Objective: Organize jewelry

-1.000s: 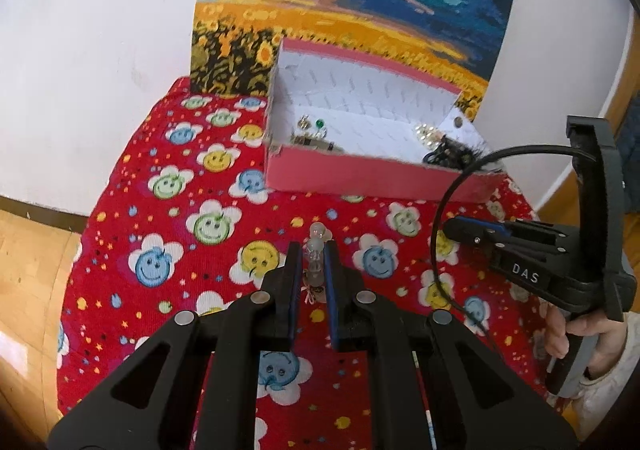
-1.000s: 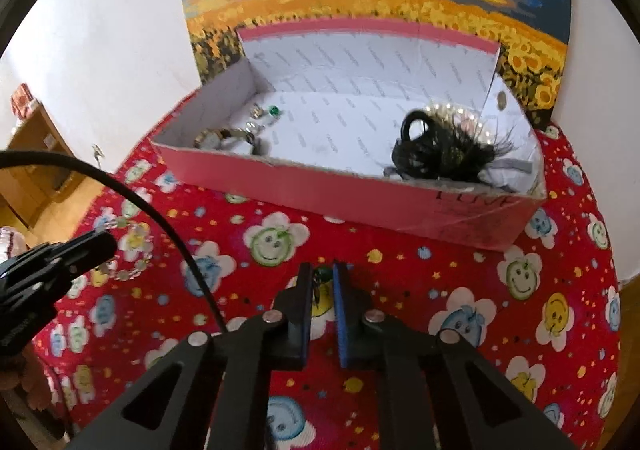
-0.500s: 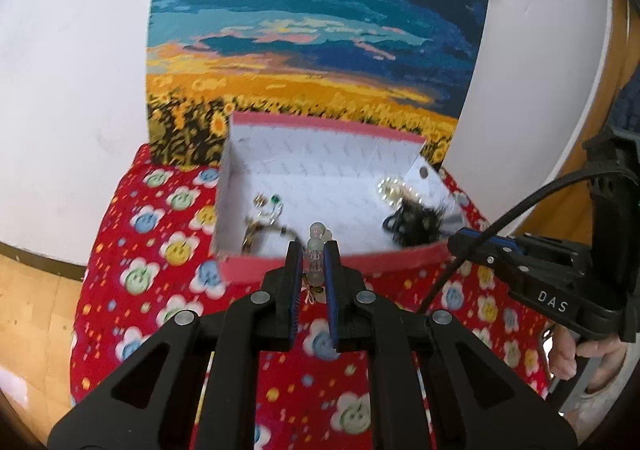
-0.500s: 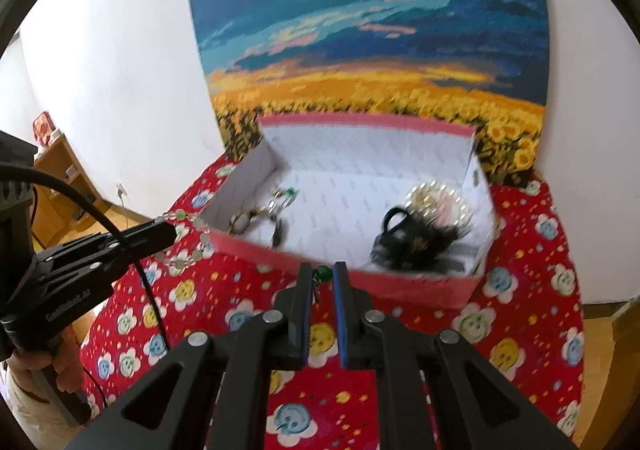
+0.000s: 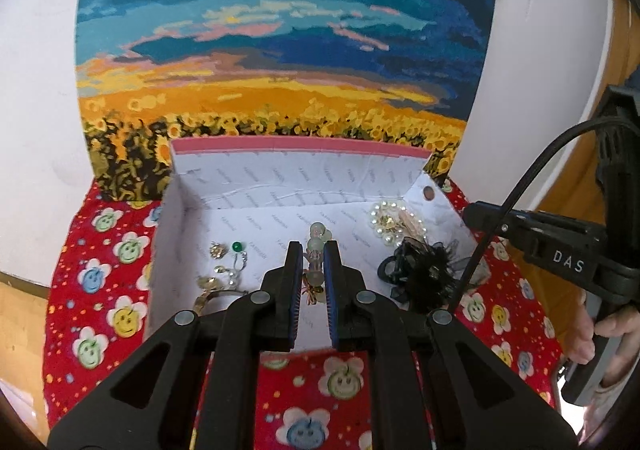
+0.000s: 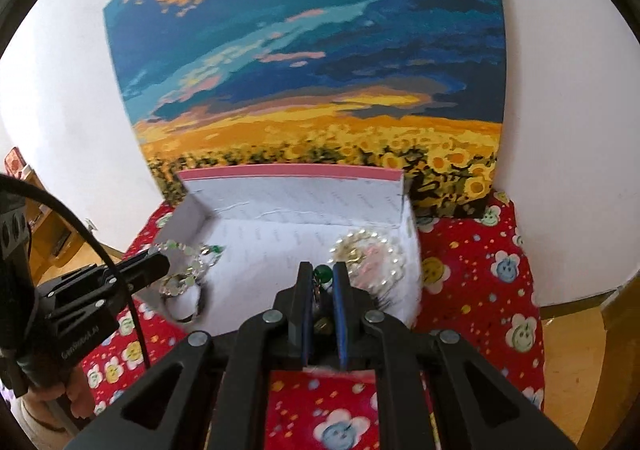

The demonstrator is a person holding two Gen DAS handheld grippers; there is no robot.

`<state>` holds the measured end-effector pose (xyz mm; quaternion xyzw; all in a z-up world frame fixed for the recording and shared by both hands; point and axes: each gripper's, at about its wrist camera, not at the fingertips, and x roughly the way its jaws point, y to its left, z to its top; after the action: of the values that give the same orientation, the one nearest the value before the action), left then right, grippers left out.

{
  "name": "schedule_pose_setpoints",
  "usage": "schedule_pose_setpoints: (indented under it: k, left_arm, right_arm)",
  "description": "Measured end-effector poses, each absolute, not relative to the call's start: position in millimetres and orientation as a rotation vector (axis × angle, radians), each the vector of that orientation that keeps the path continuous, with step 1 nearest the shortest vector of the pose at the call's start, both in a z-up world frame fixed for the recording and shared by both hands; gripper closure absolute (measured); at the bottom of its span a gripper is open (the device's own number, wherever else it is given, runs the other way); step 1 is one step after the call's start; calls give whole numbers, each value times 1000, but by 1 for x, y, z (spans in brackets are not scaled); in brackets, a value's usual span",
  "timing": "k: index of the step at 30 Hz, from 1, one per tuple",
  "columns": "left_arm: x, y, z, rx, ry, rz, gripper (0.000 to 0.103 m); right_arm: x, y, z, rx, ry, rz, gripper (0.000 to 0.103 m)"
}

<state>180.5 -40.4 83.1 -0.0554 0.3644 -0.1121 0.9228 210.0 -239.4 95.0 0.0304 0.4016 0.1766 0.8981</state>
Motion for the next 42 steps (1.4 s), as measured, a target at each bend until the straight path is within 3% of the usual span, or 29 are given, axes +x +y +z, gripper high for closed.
schedule_pose_setpoints:
  k: [21, 25, 29, 32, 40, 42]
  left_arm:
    - [224, -43, 33, -113, 888, -229, 94]
    - [223, -46, 35, -97, 907, -225, 93]
    - [214, -46, 41, -84, 904, -217, 93]
    - [206, -45, 48, -91, 901, -222, 93]
    - [172, -33, 67, -120, 874, -189, 92]
    - [162, -29, 71, -120, 886, -181, 79]
  right_arm:
    - [244, -249, 45, 114, 915, 323, 90]
    - [238, -252, 50, 151, 911, 346, 70]
    - [225, -254, 61, 172, 897, 363, 63]
    - [212, -254, 69, 174, 883, 370, 44]
    - [170, -247, 89, 141, 846, 399, 31]
    - [161, -246, 92, 146, 845, 405, 29]
